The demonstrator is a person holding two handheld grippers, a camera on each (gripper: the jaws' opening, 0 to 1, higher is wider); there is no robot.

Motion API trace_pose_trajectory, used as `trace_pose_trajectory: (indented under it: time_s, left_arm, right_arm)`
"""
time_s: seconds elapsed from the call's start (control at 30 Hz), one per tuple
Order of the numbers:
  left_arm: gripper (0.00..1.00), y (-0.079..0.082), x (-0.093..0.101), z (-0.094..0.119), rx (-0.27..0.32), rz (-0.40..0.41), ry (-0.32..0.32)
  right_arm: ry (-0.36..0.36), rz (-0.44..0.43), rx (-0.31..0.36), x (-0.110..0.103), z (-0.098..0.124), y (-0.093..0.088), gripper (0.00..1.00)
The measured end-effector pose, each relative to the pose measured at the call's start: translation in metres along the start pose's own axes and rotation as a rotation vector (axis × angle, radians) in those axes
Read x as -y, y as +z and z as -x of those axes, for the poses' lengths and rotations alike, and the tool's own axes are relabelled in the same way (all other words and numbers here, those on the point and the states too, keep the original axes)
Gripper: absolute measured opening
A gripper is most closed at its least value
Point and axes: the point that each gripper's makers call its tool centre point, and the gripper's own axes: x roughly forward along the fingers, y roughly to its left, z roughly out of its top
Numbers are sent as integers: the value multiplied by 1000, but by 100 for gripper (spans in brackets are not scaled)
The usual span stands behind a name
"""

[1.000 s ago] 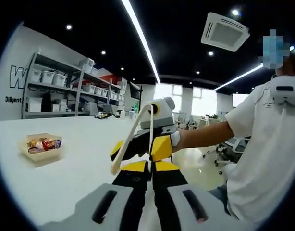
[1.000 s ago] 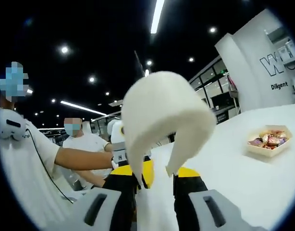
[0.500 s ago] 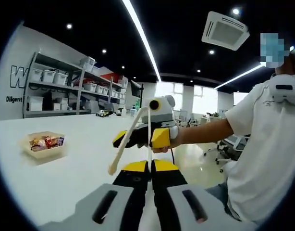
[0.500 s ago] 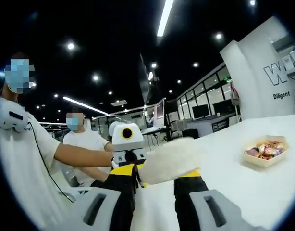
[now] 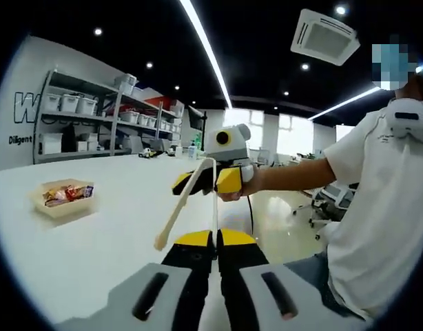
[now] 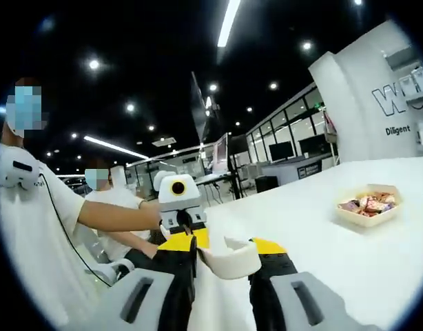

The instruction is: Place the target food into the container with the food tongs after gripping and lifting it, then release it inside without dropping or visibly crushing the food.

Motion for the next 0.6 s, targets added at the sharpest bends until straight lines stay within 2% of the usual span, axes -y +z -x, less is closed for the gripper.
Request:
trace_pose_trajectory:
  time_s: [0.17, 0.23, 0.33, 0.4, 0.47, 0.5, 0.6]
  left_arm:
    - [2, -12, -5, 1, -44, 18, -1]
    - [2, -17, -8, 1, -72, 17, -2]
    - [2, -23, -11, 1, -91, 29, -11]
    - [2, -26, -15, 0, -103, 33, -6]
    - [2, -28, -18, 0, -111, 39, -1]
    - [2, -29, -22, 0, -112, 37, 13]
    - [2, -31, -25, 0, -116, 38, 9]
  right_arm:
    - [1, 4, -78, 6, 1, -20, 25]
    - [-9, 54, -128, 10, 2, -31, 24]
    - [-21, 68, -168, 14, 2, -41, 23]
    - [-60, 111, -206, 22, 4, -47, 16]
    - [-56, 150, -217, 22, 5, -50, 0]
    - [-32, 160, -204, 20, 5, -49, 0]
    - [-48, 106, -213, 26, 4, -51, 0]
